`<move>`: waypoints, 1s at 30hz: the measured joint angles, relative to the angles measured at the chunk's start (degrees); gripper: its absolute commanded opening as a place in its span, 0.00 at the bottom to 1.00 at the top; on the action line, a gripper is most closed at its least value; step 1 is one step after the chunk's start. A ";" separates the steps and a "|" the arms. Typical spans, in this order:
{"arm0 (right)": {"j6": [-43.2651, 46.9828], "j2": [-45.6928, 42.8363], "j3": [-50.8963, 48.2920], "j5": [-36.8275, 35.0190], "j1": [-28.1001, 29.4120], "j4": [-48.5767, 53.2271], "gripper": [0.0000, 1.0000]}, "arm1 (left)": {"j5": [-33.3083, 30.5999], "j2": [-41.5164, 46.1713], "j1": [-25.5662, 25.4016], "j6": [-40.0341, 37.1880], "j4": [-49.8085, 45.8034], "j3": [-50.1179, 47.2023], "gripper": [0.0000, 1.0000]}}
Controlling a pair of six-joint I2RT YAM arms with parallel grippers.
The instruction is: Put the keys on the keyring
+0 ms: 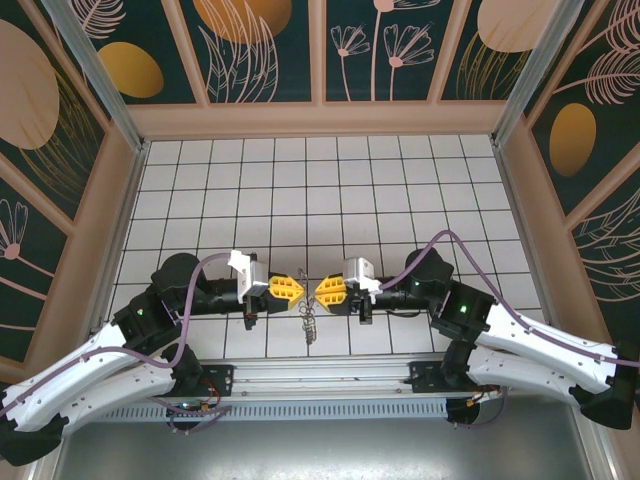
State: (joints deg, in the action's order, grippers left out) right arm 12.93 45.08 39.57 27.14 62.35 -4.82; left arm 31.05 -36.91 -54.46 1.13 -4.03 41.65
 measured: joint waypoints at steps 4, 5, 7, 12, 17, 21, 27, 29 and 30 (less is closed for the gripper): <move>-0.02 0.48 -0.02 0.02 0.00 -0.63 0.13 | 0.00 0.00 0.00 0.00 0.00 0.00 0.00; -0.02 0.59 -0.02 0.02 0.00 -0.68 0.14 | 0.00 0.00 0.00 0.00 0.00 0.00 0.00; -0.02 0.81 -0.02 0.02 0.00 -0.98 0.14 | 0.00 0.00 0.00 0.00 0.00 0.00 0.00; -0.04 0.96 -0.35 0.46 0.00 -1.92 0.14 | 0.02 0.00 0.00 0.00 0.00 0.00 0.00; -0.04 1.27 -0.37 1.29 0.00 -2.67 0.15 | 0.02 0.00 0.00 0.00 0.00 0.00 0.00; -0.15 1.49 -0.37 1.49 0.00 -2.84 0.18 | 0.02 -0.22 0.00 0.00 0.00 0.00 0.00; -0.26 2.25 -0.37 1.51 -0.02 -3.58 0.19 | 0.02 -0.44 0.00 0.00 0.00 0.00 0.00; -0.26 2.47 -0.37 1.55 0.00 -3.82 0.19 | 0.02 -0.44 0.00 0.00 -0.02 0.00 0.00; -0.28 2.56 -0.37 1.62 0.00 -3.96 0.19 | 0.02 -0.48 0.00 0.00 -0.02 0.00 0.00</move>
State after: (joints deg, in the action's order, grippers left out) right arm 12.64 47.64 39.20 28.75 62.35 -8.78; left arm 31.07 -37.39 -54.46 1.13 -4.05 41.65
